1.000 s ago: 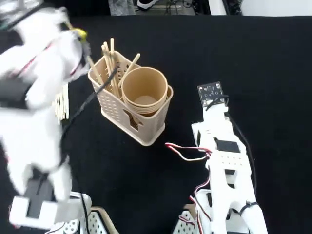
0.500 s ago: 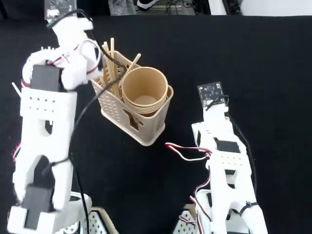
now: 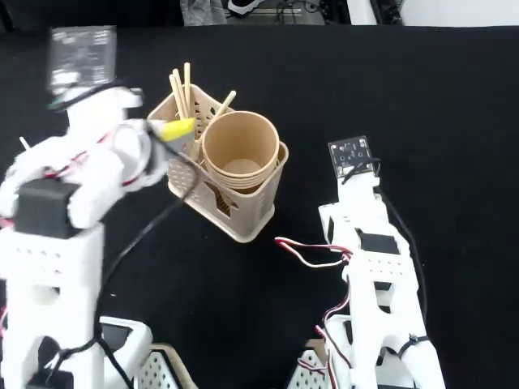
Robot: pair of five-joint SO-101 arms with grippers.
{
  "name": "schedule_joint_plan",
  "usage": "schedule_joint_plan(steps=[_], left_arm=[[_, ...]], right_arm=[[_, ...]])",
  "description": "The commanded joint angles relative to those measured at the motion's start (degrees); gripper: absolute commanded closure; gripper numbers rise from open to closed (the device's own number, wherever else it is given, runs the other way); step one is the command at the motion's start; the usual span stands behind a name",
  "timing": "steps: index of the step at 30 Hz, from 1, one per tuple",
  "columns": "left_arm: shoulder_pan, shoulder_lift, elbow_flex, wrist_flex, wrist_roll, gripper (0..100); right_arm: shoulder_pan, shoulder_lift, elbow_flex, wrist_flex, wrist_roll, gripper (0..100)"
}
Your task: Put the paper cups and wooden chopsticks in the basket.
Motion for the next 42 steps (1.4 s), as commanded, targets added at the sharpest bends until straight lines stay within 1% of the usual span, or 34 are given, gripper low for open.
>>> schedule_joint_plan(steps=[1, 3, 5, 7, 10, 12, 14, 17, 24, 26, 29, 32, 35, 39, 42], left_arm=[[-14.2, -1.5, -3.6, 3.8, 1.4, 70], [-22.3, -0.7, -2.8, 4.0, 1.2, 70], [-27.5, 1.9, -0.7, 2.7, -0.6, 70], [-30.4, 6.5, 1.4, -0.5, -3.5, 70], [-34.9, 17.1, 1.8, -7.1, -4.0, 70], [-37.3, 25.7, -0.7, -10.4, -4.0, 70], [-39.0, 35.3, -5.9, -11.9, -4.0, 70], [-40.0, 50.3, -17.4, -11.4, -3.9, 70], [-40.1, 80.7, -52.6, 0.0, -3.7, 70], [-40.1, 88.4, -62.6, 1.4, -1.8, 70], [-40.6, 99.2, -76.6, 1.3, 1.4, 71], [-40.7, 107.4, -89.1, 2.2, 3.8, 74], [-39.8, 113.3, -96.2, 2.5, 3.8, 77], [-39.8, 116.4, -96.6, 2.1, 4.0, 80], [-39.7, 116.7, -95.6, 2.5, 4.1, 89]], right_arm=[[0.9, -1.5, -0.7, -0.8, 0.4, 98.5], [0.9, -1.5, -0.7, -0.8, 0.4, 98.5], [0.9, -1.5, -0.7, -0.8, 0.4, 98.5], [0.9, -1.5, -0.7, -0.8, 0.4, 98.5], [0.9, -1.5, -0.7, -0.8, 0.4, 98.5], [0.9, -1.5, -0.7, -0.8, 0.4, 98.5], [0.9, -1.5, -0.7, -0.8, 0.4, 98.5], [0.9, -1.5, -0.7, -0.8, 0.4, 98.5], [0.8, -1.5, -0.7, -0.8, 0.4, 98.5], [0.8, -1.5, -0.7, -0.8, 0.4, 98.5], [0.8, -1.5, -0.7, -0.8, 0.4, 98.5], [0.8, -1.5, -0.7, -0.9, 0.4, 98.5], [0.8, -1.5, -0.7, -0.9, 0.4, 98.5], [0.9, -1.5, -0.7, -0.9, 0.4, 98.5], [0.9, -1.5, -0.7, -0.9, 0.4, 98.5]])
